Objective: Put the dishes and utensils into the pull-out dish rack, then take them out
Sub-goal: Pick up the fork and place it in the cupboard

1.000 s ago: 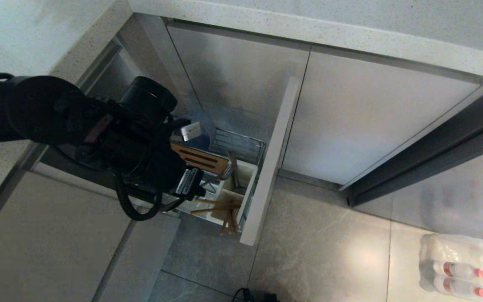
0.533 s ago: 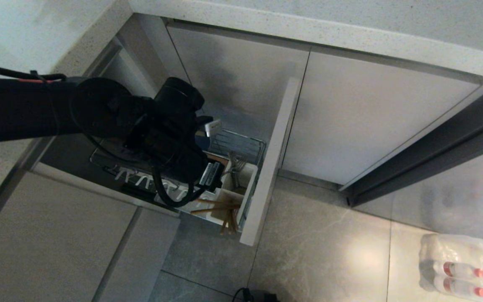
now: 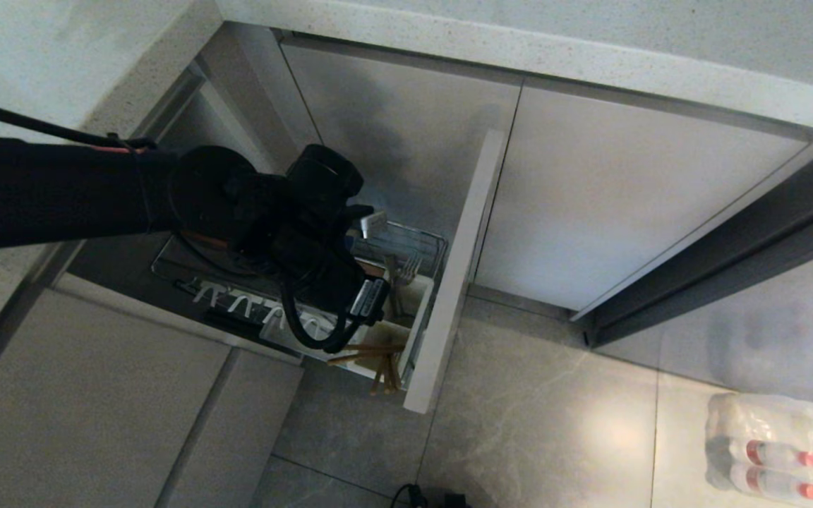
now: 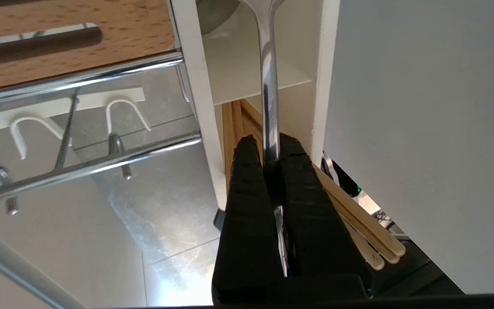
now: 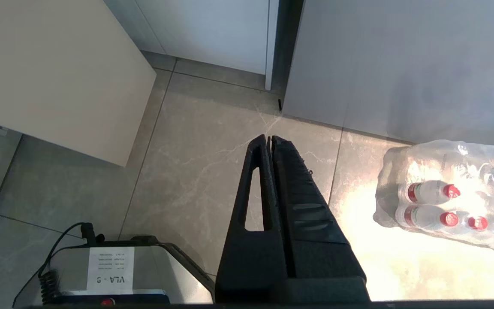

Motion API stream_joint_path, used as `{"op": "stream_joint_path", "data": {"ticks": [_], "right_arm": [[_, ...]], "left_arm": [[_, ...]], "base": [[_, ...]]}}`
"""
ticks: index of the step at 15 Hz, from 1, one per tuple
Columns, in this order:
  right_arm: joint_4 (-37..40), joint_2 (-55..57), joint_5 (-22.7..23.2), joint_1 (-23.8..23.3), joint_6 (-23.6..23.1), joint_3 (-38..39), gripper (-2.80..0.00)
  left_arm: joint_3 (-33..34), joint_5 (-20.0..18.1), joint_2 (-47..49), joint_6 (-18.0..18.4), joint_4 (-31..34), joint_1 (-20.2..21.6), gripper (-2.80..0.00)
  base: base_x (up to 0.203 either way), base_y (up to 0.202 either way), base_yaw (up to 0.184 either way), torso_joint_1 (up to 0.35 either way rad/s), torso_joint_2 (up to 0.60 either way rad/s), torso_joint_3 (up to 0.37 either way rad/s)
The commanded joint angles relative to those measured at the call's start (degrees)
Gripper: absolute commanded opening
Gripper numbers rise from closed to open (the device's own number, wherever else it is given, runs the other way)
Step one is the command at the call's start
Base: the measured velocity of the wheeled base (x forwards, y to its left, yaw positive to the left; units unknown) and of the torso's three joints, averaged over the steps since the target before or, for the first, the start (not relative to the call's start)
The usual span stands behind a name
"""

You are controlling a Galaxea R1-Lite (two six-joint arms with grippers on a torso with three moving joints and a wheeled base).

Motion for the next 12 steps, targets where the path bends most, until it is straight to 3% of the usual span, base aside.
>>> {"op": "stream_joint_path", "data": {"ticks": [1,7,12], "right_arm": [[-0.02,0.08,-0.02,0.00,0.01,0.00,-2.80],[-0.02,0.09,-0.02,0.00,0.01,0.00,-2.80],[-0.02,0.09,-0.02,0.00,0.01,0.00,-2.80]], "left_arm": [[0.19,0.29,-1.94,-0.05,0.22,-0.30,-2.80],[-0.66,3.26,-5.54,-0.23,6.02,-1.23,-2.80],[-4.97,4.86,-5.10,-0.22,17.34,-2.30,-2.80]], "base": [[0.000,0.000,0.000,0.000,0.00,0.000],[0.000,0.000,0.000,0.000,0.00,0.000],[0.000,0.000,0.000,0.000,0.00,0.000]]}}
